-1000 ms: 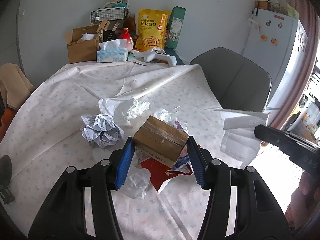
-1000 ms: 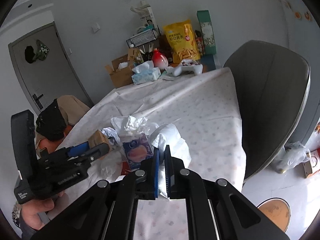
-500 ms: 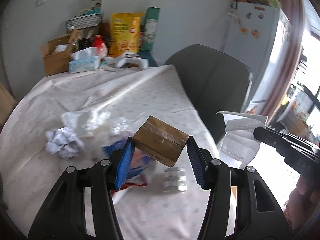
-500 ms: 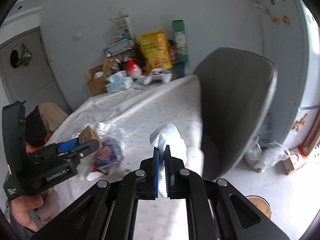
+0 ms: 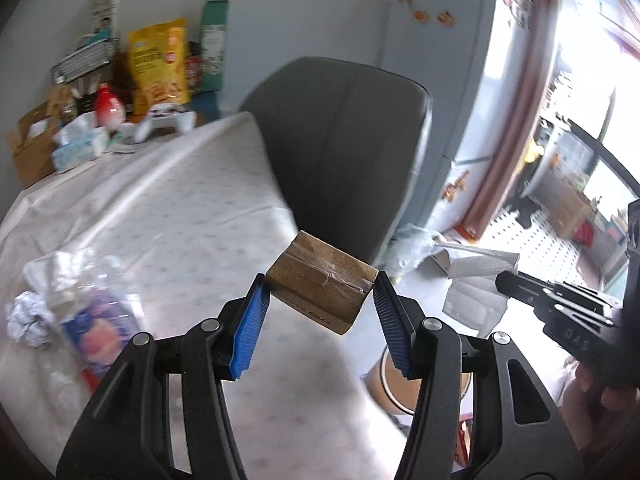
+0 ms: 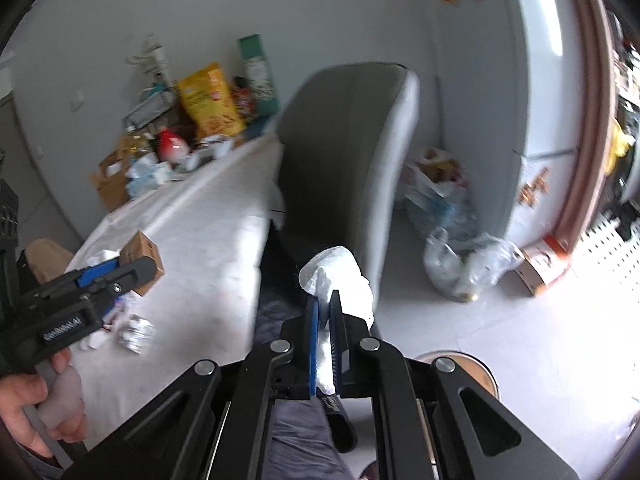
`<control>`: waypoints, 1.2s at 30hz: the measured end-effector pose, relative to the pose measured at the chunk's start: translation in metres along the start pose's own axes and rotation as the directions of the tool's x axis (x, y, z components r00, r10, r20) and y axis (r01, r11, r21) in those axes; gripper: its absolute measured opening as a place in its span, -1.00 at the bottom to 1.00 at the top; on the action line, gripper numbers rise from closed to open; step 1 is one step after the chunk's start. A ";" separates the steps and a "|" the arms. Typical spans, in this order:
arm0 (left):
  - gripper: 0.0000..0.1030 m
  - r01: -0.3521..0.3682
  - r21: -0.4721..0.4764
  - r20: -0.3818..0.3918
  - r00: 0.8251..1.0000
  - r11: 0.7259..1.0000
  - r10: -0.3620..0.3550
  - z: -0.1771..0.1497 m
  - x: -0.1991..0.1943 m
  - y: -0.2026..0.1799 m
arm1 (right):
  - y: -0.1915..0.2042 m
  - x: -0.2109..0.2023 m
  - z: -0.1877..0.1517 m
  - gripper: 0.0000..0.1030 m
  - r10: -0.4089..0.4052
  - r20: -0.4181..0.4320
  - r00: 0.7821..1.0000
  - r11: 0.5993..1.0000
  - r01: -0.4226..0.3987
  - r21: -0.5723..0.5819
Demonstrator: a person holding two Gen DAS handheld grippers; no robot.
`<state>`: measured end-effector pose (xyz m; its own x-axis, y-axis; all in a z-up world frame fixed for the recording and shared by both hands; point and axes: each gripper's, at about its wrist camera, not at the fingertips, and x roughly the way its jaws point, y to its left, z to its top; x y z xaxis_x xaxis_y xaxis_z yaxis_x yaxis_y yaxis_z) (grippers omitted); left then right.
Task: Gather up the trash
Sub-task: 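Carry the box in the left tool while the right tool carries the tissue to the bin, then open the left tool over the bin while the right tool opens to drop the tissue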
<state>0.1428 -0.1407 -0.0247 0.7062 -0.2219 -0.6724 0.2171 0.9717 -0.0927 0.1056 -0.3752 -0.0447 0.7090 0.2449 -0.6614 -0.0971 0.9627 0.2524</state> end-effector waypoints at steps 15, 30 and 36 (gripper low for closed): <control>0.05 0.102 0.109 -0.165 0.983 0.989 -0.084 -0.006 0.093 -0.098 | -0.121 0.065 -0.059 -0.81 -0.110 -0.167 0.980 0.972 0.141 0.188; 0.05 0.143 0.156 -0.256 0.961 0.977 -0.099 -0.020 0.130 -0.137 | -0.175 0.082 -0.105 0.03 -0.138 -0.240 0.961 0.936 0.206 0.285; 0.05 0.199 0.170 -0.285 0.948 0.965 -0.146 -0.024 0.137 -0.159 | -0.192 0.053 -0.102 0.03 -0.205 -0.218 0.954 0.920 0.264 0.291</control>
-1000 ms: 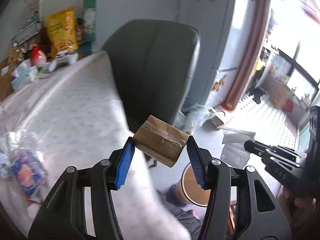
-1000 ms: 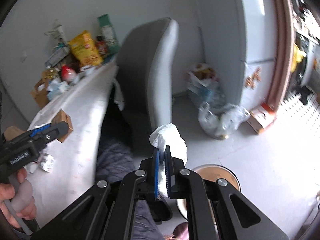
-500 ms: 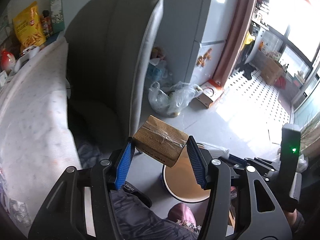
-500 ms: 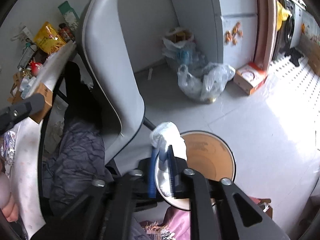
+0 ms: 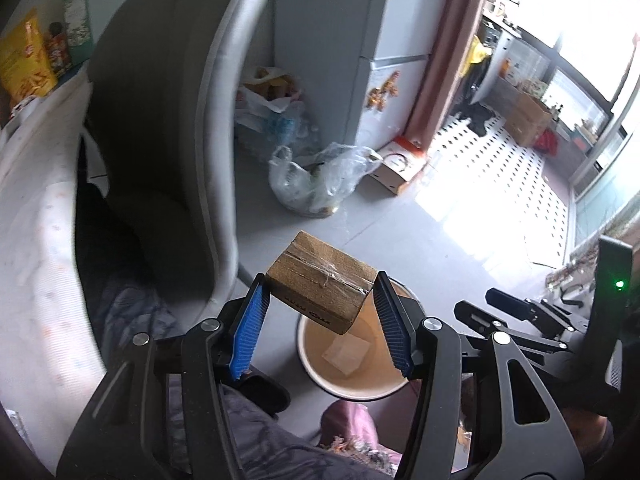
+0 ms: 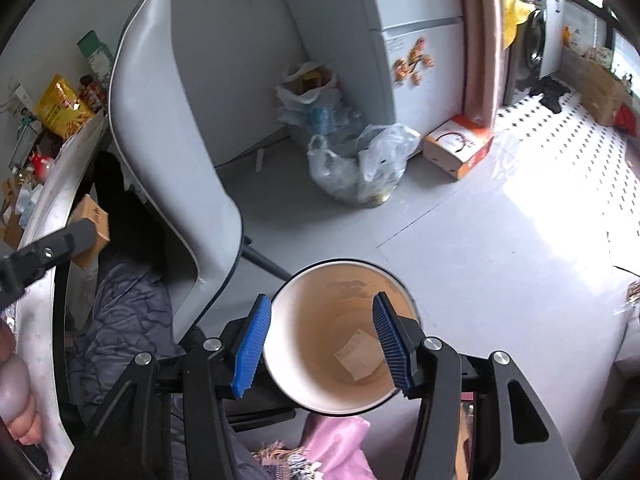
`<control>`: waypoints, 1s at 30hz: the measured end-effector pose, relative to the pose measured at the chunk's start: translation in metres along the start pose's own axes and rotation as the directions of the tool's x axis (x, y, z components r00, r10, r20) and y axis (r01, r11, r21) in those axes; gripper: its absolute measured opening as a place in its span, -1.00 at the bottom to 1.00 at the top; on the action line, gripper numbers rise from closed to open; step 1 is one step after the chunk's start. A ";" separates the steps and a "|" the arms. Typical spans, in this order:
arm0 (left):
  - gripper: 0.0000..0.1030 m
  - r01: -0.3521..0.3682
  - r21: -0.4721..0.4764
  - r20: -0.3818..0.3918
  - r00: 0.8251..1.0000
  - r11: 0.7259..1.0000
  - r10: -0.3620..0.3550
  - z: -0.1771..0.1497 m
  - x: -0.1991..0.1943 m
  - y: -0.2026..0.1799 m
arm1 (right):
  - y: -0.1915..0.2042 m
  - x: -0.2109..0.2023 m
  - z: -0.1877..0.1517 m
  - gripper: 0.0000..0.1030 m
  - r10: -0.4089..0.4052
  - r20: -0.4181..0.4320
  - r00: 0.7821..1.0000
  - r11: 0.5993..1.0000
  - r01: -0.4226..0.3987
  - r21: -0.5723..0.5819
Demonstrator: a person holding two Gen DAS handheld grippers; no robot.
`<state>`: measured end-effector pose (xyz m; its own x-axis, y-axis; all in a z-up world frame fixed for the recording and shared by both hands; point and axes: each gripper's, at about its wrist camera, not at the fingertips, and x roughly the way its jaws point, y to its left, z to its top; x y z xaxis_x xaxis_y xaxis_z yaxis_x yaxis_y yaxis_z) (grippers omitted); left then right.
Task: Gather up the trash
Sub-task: 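Open the left tool over the bin while the right tool opens to drop the tissue, then move both tools back over the table trash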
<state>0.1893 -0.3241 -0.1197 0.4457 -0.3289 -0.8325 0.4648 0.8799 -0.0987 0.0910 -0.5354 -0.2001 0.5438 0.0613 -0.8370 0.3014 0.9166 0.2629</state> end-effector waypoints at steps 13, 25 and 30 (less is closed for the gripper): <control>0.58 0.058 0.076 0.045 0.997 0.995 -0.061 0.008 -0.015 -0.038 | -0.035 -0.048 0.017 0.09 -0.071 0.107 0.992 0.996 0.065 0.067; 0.76 -0.040 0.008 0.162 0.986 0.999 0.038 0.006 -0.080 0.006 | 0.020 -0.075 0.026 0.62 0.010 0.186 0.983 1.000 -0.007 -0.016; 0.81 -0.082 -0.050 0.206 0.974 0.995 0.090 -0.002 -0.110 0.037 | 0.057 -0.093 0.028 0.85 0.057 0.228 0.972 0.996 -0.040 -0.079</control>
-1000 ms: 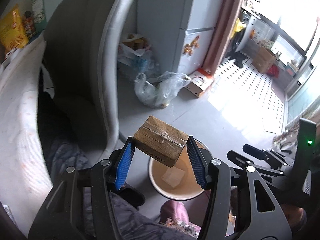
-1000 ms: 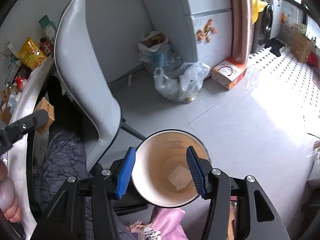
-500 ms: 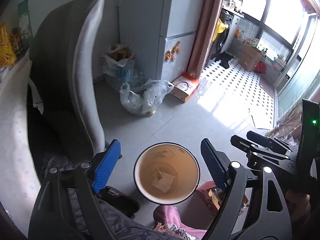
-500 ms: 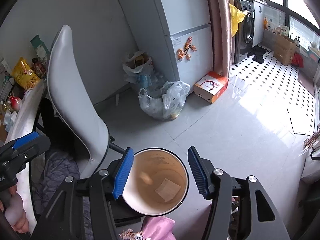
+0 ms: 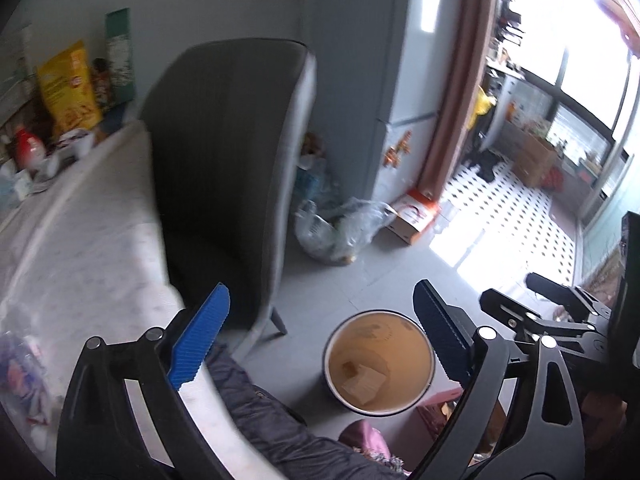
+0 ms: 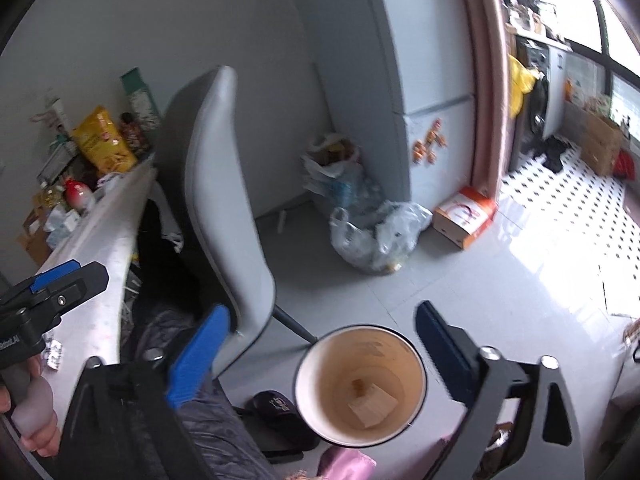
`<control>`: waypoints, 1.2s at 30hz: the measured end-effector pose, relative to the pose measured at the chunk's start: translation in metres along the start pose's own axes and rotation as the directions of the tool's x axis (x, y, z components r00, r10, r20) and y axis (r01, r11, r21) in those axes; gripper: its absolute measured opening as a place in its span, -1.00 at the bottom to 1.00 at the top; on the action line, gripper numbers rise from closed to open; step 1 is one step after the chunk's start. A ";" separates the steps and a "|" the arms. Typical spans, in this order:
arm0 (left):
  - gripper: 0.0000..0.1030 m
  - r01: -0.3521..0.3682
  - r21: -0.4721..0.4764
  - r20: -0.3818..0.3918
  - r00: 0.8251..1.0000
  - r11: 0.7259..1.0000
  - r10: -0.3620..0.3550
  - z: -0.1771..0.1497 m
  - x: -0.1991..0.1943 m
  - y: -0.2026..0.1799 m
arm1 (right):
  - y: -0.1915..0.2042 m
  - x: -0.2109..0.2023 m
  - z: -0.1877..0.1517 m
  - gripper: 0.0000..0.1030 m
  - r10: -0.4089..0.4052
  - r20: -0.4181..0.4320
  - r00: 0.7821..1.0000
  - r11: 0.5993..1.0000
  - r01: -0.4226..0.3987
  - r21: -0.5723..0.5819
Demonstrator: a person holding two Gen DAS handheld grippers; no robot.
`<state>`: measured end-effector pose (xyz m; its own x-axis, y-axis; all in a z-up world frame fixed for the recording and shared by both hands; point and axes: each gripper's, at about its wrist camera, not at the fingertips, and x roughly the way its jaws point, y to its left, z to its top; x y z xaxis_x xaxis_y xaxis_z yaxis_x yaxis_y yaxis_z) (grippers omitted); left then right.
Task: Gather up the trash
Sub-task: 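Move both tools back over the table trash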
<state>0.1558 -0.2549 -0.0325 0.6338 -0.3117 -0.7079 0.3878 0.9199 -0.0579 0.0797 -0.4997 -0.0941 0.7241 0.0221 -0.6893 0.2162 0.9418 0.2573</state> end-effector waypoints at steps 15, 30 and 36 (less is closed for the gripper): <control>0.88 -0.161 -0.227 0.101 0.977 0.960 0.188 -0.037 -0.082 0.118 | 0.126 -0.028 -0.005 0.86 0.145 0.038 0.989 0.975 -0.137 -0.175; 0.87 -0.272 -0.442 0.076 0.938 0.855 0.338 -0.114 -0.138 0.223 | 0.238 -0.031 -0.036 0.85 0.296 -0.062 0.953 0.891 -0.299 -0.340; 0.64 -0.293 -0.505 0.032 0.934 0.812 0.356 -0.146 -0.141 0.257 | 0.273 -0.023 -0.050 0.85 0.303 -0.106 0.947 0.868 -0.320 -0.379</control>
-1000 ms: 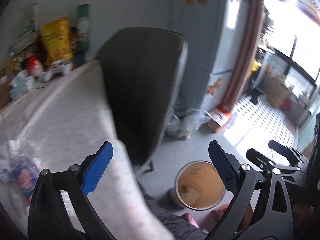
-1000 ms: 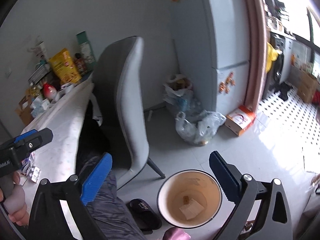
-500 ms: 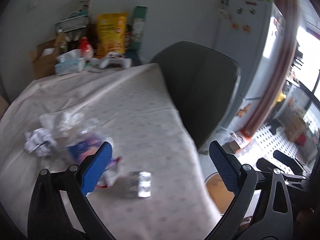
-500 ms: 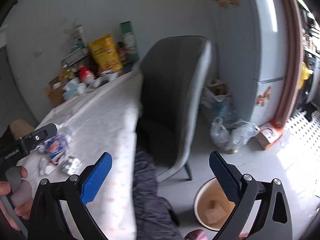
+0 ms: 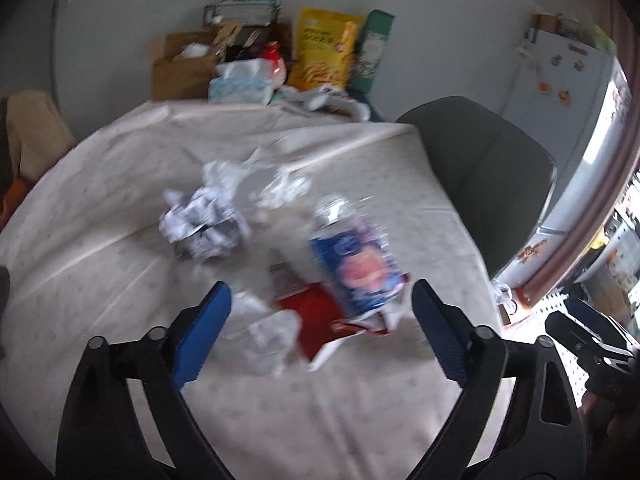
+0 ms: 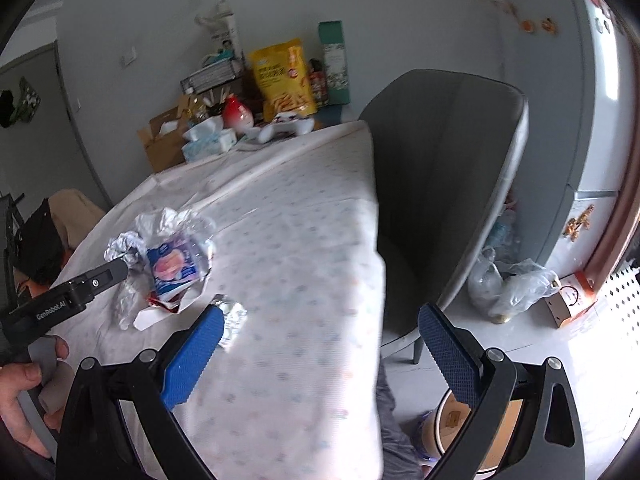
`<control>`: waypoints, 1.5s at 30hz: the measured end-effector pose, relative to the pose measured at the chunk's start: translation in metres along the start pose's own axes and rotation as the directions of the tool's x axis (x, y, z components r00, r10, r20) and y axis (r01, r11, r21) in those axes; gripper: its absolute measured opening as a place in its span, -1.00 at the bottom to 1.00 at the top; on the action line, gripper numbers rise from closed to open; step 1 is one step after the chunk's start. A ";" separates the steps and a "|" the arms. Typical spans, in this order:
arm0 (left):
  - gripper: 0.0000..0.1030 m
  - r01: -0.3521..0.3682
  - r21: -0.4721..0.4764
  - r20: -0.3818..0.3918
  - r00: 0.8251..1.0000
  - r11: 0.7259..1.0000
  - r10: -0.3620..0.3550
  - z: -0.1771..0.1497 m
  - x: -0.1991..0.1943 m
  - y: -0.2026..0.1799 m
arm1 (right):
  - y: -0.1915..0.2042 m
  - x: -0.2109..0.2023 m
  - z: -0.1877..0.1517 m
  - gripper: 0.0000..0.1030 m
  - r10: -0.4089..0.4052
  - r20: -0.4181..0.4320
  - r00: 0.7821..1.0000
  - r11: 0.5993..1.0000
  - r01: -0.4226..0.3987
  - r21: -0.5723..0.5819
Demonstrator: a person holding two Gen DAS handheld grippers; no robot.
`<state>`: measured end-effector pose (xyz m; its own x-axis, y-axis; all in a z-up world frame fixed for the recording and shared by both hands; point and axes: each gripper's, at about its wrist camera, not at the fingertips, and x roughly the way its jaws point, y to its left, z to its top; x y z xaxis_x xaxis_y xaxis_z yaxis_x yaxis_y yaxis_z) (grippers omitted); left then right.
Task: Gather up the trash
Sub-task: 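Move both tools back over the table trash, then grasp a clear plastic scrap with the left tool while the right tool grasps the pill blister pack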
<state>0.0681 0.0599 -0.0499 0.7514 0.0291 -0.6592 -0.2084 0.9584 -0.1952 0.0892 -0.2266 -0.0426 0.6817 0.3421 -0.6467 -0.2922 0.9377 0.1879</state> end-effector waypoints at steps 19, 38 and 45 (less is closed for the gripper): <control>-0.95 -0.003 -0.070 -0.125 0.992 0.998 -0.006 -0.020 0.031 0.036 | 0.048 0.047 -0.005 0.83 -0.005 -0.100 0.995 0.995 -0.005 -0.098; -0.95 0.014 -0.096 0.000 1.000 0.995 -0.014 0.000 -0.018 0.055 | 0.092 0.064 -0.005 -0.43 0.105 -0.175 0.979 0.976 -0.136 -0.171; -0.95 0.066 -0.069 0.035 0.997 0.995 -0.064 0.006 -0.031 0.043 | 0.086 0.039 0.000 -0.44 0.146 -0.135 0.980 0.975 -0.166 -0.148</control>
<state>0.0392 0.1019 -0.0336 0.7848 -0.0223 -0.6193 -0.2006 0.9364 -0.2880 0.0906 -0.1325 -0.0512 0.5351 0.4640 -0.7060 -0.4970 0.8487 0.1811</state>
